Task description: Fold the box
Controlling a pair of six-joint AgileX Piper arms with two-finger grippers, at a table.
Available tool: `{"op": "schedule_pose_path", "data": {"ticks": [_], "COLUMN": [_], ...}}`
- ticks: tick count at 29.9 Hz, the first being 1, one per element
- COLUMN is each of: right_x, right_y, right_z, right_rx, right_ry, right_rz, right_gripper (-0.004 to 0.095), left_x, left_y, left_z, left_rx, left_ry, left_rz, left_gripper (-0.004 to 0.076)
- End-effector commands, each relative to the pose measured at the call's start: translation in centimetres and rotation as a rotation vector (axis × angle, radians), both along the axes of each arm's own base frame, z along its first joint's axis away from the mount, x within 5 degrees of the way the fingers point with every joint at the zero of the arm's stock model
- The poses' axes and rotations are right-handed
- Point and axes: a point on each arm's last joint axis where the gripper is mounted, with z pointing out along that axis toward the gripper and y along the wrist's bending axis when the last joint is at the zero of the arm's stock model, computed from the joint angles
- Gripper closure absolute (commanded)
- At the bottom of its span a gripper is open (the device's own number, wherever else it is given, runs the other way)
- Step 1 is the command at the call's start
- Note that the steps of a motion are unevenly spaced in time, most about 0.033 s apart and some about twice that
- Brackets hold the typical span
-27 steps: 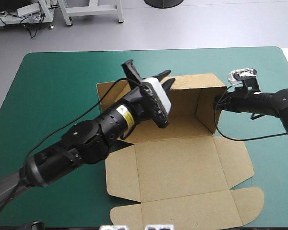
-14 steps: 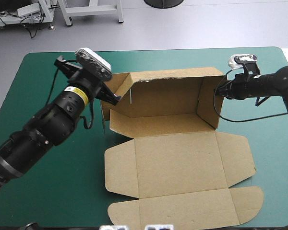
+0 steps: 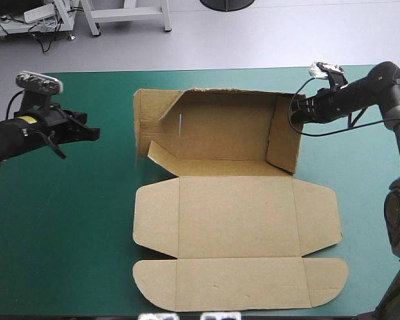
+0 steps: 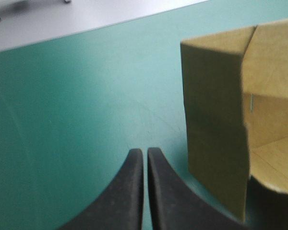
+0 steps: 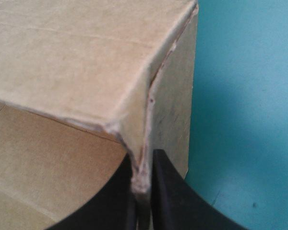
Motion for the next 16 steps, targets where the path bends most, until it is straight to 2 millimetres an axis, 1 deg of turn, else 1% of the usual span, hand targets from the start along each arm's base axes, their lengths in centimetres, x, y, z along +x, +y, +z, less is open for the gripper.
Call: {"op": "schedule_pose_path", "data": {"ticks": [1,4,6,8,11,13,16], "right_x": [0.0,0.7,1.2,1.6,2.1,2.3,2.5], "right_y": [2.5,4.9,6.0,6.8,7.7,8.1,8.5], "right_z": [1.5,-0.3,-1.6,-2.4,-2.5,-2.4,-2.4], "right_rx": [0.020,-0.073,-0.155,-0.212,-0.256,-0.284,-0.321], "right_ry": [-0.007,0.029,0.048,0.032,-0.027,-0.072,-0.112], "right_rz": [0.059,0.123,0.123,0.127,0.124,0.120,0.123], "right_gripper": [0.0904,0.0904,0.0904,0.0904,0.0890,0.0842,0.0668], "left_x": [-0.9,-1.4,-1.8,-2.2,-2.5,-2.6,-2.5], "left_y": [2.7,5.0,6.1,6.9,7.2,7.2,7.2], "left_z": [0.9,0.1,-0.3,-0.5,-0.6,-0.6,-0.5], "left_rx": [-0.144,-0.213,-0.244,-0.246,-0.239,-0.228,-0.225], "left_ry": [0.044,0.133,0.178,0.205,0.226,0.221,0.209], "left_rz": [0.032,0.077,0.099,0.117,0.115,0.105,0.105], "left_gripper": [0.0710,0.0710,0.0710,0.0710,0.0710,0.0710,0.0710]}}
